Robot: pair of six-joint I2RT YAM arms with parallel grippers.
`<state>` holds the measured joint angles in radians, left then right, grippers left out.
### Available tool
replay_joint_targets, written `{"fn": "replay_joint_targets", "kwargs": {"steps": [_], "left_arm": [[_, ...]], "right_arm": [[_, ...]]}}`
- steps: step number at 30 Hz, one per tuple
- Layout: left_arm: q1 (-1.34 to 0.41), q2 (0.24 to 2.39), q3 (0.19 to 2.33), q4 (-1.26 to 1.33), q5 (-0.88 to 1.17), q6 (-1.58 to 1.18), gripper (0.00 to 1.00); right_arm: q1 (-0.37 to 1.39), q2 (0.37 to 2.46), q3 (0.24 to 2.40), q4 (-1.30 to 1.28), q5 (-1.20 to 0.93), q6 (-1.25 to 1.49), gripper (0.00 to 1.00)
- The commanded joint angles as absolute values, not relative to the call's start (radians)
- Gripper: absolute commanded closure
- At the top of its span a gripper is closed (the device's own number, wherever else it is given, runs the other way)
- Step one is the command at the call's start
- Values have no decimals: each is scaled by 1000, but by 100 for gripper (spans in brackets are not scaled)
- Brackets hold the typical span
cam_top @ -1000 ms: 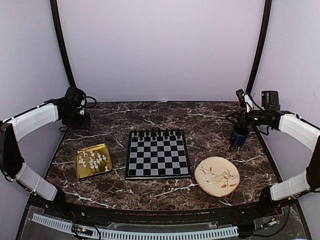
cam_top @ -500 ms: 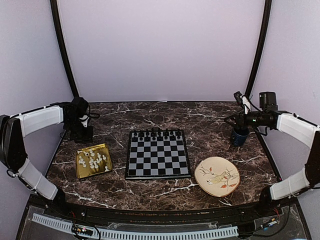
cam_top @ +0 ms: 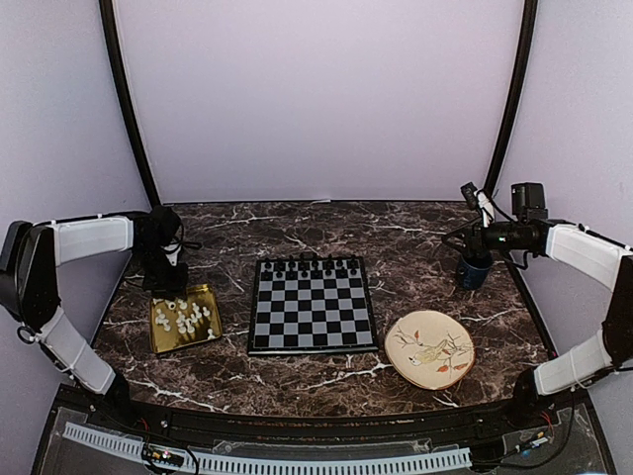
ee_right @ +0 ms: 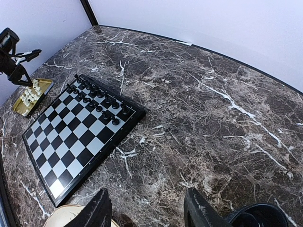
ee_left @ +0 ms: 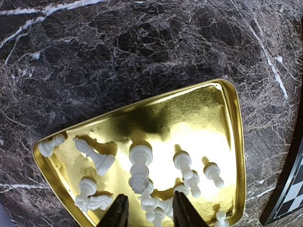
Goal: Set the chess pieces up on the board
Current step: Pick up the queen from the storage box.
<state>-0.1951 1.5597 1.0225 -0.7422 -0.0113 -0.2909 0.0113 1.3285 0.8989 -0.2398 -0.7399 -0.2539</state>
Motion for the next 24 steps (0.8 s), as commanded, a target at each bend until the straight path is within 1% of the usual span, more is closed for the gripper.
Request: {"fn": "replay_joint_targets", "kwargs": {"steps": [1,7,9,10,12,17,21,24], "left_arm": [[-193,1571,1016,-727,-21,-290,68],[-194,1596,1026,-723,-67,-286,69],[-194,1603,1026,-716,-78,-282,68],[-195,1603,1026,-710,-84,-280,66],[-193,1603,1024,-699,-92,-278,66],[-194,1613,1023,-681,-92,-271,71],[-193,1625,1023,-681,-85,-267,79],[-193,1624,1025,-688,-83,-266,83]], "right_arm": [[7,1324,899,-226,-748,-265,47],[7,1329,896,-226,-746,-267,47],[7,1331,894,-224,-744,-268,47],[6,1333,895,-224,-744,-268,47],[7,1334,895,-223,-742,-268,47],[7,1339,893,-222,-737,-270,47],[7,1342,894,-222,-734,-269,47],[7,1344,893,-221,-733,-270,46]]}}
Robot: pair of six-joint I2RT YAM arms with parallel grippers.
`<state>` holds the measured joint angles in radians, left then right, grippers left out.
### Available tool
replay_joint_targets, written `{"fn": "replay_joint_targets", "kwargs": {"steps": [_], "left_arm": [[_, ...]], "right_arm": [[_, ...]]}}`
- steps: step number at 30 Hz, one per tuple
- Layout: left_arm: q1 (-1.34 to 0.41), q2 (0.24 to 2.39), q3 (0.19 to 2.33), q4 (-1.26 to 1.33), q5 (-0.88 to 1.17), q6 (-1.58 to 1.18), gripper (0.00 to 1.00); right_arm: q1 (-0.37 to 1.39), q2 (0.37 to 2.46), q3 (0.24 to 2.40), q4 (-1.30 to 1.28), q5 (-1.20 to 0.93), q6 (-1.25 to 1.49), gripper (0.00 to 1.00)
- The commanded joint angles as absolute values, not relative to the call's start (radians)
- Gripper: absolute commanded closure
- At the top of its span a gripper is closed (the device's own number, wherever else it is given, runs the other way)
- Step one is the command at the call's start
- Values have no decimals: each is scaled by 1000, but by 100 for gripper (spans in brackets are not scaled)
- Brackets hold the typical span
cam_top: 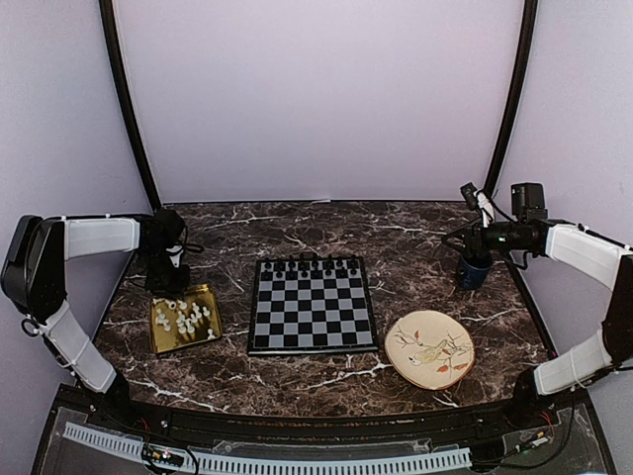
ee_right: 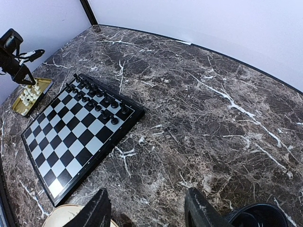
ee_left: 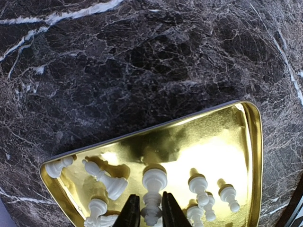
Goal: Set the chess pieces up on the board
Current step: Pick up the queen from the storage box, then place the queen at d1.
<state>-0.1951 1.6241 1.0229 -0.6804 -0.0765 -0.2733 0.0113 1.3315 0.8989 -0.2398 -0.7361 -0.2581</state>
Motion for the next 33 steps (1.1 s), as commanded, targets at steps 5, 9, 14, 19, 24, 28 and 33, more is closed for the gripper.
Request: {"fn": "replay_joint_targets", "kwargs": {"steps": [5,9,14,19,24,28,33], "left_arm": [[-195,1614,1034,-703,-90,-262,89],[-194,1580,1062,-734,-97,-257,96],[-196,1495,1106,-750,-69,-238,97],[-219,1424,1129,-706,112,-167,97],[-377,1393,1129,-633,259,-90,98],[-500,1423,1140,-581,319,-69,98],[-652,1507,1215,-587,276,-27,99]], "right_arm": [[7,1348,893,-221,-732,-270,46],[7,1348,893,-221,-729,-272,46],[6,1350,894,-221,-727,-271,46],[7,1354,895,-221,-724,-272,46],[7,1359,894,-221,-723,-274,46],[7,1361,893,-220,-724,-277,46],[6,1364,890,-219,-722,-281,46]]}}
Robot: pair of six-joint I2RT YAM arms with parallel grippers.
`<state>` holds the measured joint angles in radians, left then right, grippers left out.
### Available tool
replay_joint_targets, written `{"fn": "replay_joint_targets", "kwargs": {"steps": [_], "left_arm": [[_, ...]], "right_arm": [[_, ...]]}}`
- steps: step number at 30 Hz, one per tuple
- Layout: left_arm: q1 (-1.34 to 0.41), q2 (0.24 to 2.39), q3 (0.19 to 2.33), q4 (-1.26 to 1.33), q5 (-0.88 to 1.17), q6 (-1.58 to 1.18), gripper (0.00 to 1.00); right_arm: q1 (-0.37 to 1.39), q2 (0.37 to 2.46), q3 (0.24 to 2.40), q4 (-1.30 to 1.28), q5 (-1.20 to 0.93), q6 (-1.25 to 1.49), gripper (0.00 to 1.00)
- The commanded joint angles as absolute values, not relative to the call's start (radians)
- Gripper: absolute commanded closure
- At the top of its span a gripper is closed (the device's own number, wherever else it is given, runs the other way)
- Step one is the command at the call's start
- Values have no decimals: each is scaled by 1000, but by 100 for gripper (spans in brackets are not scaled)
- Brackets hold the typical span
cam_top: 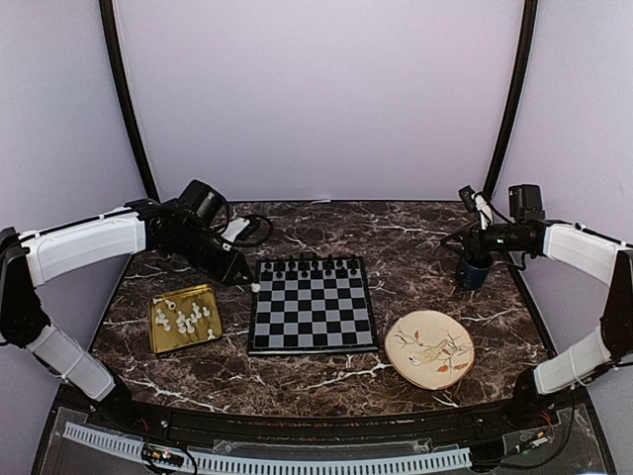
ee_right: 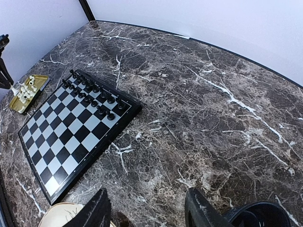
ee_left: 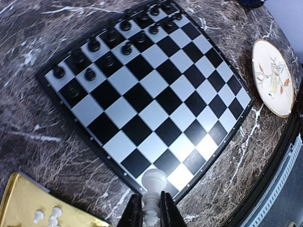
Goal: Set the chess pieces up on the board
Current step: Place the queen at d1.
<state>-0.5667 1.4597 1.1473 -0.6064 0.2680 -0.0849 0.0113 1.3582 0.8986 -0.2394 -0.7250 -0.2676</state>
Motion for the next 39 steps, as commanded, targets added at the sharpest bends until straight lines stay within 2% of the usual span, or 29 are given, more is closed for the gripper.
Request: {"fn": "replay_joint_targets", "kwargs": {"steps": [1,14,39], "left_arm": [[-690,1528,1244,-599,259,-8,99],[-954,1832,1509,-810,28,167,98],[-1014,1960,1538,-830,21,184,96]], "right_arm": [[6,1365,892,-219,-721,-281,46],[8,1360,887,-225,-712,-300,46],[7,1359,890,-241,-704,-324,46]]}}
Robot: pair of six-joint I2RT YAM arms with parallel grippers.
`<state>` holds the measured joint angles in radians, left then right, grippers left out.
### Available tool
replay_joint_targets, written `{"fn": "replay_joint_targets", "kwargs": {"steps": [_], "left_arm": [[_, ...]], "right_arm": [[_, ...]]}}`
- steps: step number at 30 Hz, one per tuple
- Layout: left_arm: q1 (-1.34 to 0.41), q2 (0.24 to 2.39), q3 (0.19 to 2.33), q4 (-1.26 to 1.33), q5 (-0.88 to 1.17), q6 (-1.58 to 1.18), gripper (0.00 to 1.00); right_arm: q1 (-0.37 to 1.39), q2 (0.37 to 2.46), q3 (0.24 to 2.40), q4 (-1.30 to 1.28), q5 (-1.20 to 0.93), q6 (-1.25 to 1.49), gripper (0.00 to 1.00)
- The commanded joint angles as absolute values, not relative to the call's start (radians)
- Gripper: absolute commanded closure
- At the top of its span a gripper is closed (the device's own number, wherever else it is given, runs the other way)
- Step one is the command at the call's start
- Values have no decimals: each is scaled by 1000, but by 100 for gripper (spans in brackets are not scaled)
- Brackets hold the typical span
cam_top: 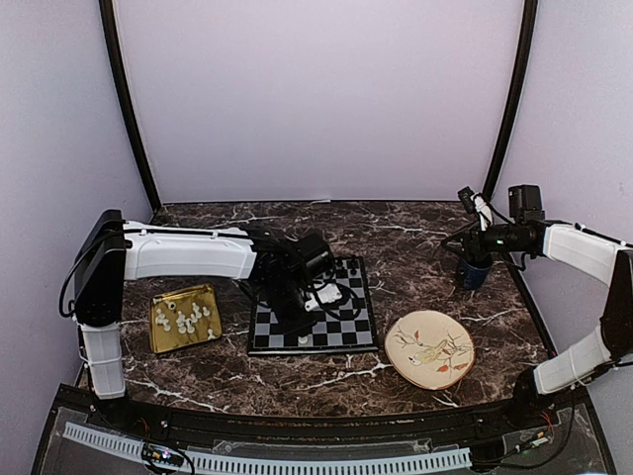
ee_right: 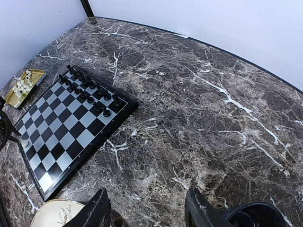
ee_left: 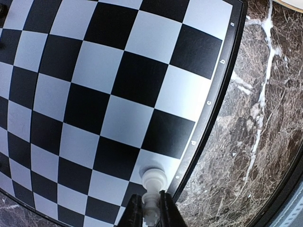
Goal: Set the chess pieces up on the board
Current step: Place the queen at d1.
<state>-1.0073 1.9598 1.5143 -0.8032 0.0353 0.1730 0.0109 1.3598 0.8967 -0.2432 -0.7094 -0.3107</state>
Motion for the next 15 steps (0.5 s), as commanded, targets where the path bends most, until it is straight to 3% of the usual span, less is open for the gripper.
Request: {"fn": "replay_joint_targets", "kwargs": {"steps": [1,15], "left_arm": [[-1014,1960,1538,-831,20,183,95],[-1026,1977,1543,-833,25,185,94]], "right_arm": [[7,1360,891,-241,-704,-324,46],[7,1362,891,-243,-701,-327,46]]}}
